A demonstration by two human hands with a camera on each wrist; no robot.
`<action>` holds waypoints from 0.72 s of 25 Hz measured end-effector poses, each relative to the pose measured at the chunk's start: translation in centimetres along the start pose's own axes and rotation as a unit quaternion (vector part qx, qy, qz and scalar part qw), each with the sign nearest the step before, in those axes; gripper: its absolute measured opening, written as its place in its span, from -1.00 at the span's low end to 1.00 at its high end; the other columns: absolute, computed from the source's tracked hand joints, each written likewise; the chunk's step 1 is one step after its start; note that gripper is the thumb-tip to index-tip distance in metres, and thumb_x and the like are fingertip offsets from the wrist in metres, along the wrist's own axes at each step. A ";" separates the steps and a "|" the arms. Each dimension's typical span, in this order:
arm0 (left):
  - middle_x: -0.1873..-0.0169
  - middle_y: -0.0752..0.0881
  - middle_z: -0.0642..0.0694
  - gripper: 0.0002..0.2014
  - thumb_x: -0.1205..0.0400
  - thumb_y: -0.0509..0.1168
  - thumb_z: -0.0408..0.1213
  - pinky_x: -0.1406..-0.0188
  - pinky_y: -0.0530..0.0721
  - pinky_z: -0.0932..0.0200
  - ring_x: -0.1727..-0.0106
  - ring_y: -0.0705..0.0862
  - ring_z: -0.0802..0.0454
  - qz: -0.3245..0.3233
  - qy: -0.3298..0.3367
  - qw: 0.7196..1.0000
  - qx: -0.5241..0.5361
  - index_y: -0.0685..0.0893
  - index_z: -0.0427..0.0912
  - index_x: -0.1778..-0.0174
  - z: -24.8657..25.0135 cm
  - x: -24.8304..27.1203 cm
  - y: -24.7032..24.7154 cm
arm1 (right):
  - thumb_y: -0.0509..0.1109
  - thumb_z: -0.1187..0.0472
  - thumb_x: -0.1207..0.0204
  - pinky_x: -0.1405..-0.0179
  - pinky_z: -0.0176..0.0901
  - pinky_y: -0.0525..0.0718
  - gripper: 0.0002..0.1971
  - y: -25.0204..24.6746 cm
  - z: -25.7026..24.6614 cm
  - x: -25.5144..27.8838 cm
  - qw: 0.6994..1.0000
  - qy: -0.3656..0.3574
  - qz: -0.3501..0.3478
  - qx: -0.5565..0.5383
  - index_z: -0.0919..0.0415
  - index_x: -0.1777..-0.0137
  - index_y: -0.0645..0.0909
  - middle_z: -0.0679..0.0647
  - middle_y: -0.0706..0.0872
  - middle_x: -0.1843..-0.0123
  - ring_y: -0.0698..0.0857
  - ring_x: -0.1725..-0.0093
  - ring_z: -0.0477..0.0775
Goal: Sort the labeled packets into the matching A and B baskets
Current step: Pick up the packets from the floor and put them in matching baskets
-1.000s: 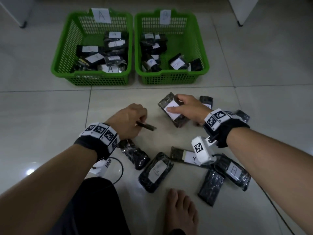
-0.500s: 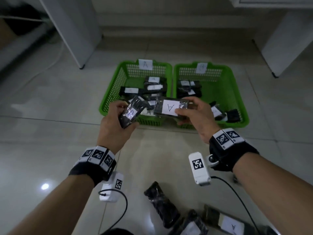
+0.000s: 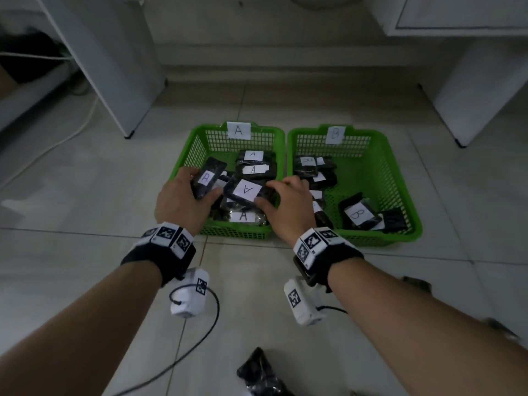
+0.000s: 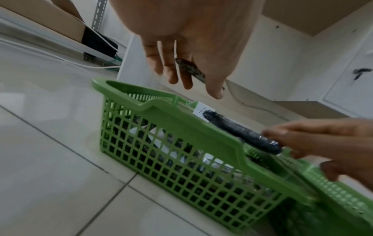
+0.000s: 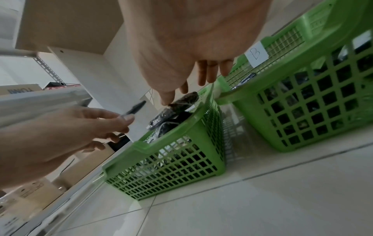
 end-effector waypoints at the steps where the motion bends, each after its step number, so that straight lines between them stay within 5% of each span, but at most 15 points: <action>1: -0.04 0.79 -0.08 -0.40 -0.45 0.42 0.34 0.00 0.76 -0.11 -0.03 0.74 -0.18 -0.009 -0.008 0.999 -0.040 0.58 0.00 -0.23 -0.8 -1.0 0.9 | 0.39 -0.17 -0.64 -0.36 0.02 0.49 -0.56 -0.3 0.1 0.2 1.000 -0.013 0.003 0.011 0.03 -0.41 0.64 0.04 0.56 -0.28 0.44 -0.32 0.13; 7: -0.14 0.71 -0.41 -0.37 -0.61 0.16 0.31 -0.15 0.67 -0.22 -0.16 0.65 -0.40 -0.124 -0.022 0.984 -0.129 0.66 -0.26 -0.14 -2.6 -1.8 4.6 | 0.38 0.08 -0.64 -0.31 0.02 0.54 -0.72 -2.6 3.7 5.4 0.996 -0.082 0.032 0.013 0.20 -0.26 0.64 0.10 0.59 -0.23 0.52 -0.26 0.13; 10: -0.38 0.58 -0.37 -0.39 -0.66 0.12 0.20 -0.40 0.45 -0.27 -0.41 0.49 -0.38 -0.065 -0.016 0.989 -0.132 0.56 -0.25 -0.38 -0.8 1.1 4.2 | 0.42 0.21 -0.51 -0.19 0.09 0.58 -0.71 -3.6 5.5 9.2 0.991 -0.128 0.043 0.019 0.29 -0.19 0.64 0.17 0.62 -0.16 0.55 -0.16 0.19; 14: -0.26 0.56 -0.20 -0.61 -0.53 0.26 -0.11 -0.32 0.37 -0.13 -0.31 0.49 -0.21 0.023 0.188 0.980 -0.058 0.55 -0.18 -0.25 3.1 9.5 2.1 | 0.42 0.23 -0.39 -0.12 -0.04 0.54 -0.66 -4.4 5.2 14.0 0.985 -0.168 -0.018 0.022 0.24 -0.18 0.64 0.10 0.63 -0.09 0.56 -0.11 0.12; 16: -0.11 0.61 -0.15 -0.66 -0.41 0.32 -0.31 -0.22 0.46 -0.12 -0.19 0.56 -0.19 -0.054 0.304 0.951 -0.005 0.61 -0.16 -0.11 3.9 14.2 1.8 | 0.42 0.22 -0.35 0.01 -0.02 0.63 -0.73 -4.5 4.7 16.5 0.983 -0.131 -0.125 0.013 0.15 -0.07 0.67 -0.01 0.68 0.07 0.60 0.05 0.03; 18: -0.01 0.68 -0.11 -0.65 -0.32 0.34 -0.44 -0.11 0.58 -0.15 -0.08 0.61 -0.13 -0.219 0.365 0.904 0.027 0.69 -0.16 -0.03 3.9 17.7 2.1 | 0.45 0.21 -0.31 0.17 -0.05 0.69 -0.83 -4.8 4.5 18.9 0.965 -0.076 -0.248 0.020 0.08 0.09 0.72 -0.10 0.71 0.24 0.66 0.21 -0.04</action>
Point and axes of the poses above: each hand's wrist, its own x-axis away from the middle knuckle, its own y-axis out of the palm, z = x × y, the point moved 1 cm from there along -x, towards the middle knuckle
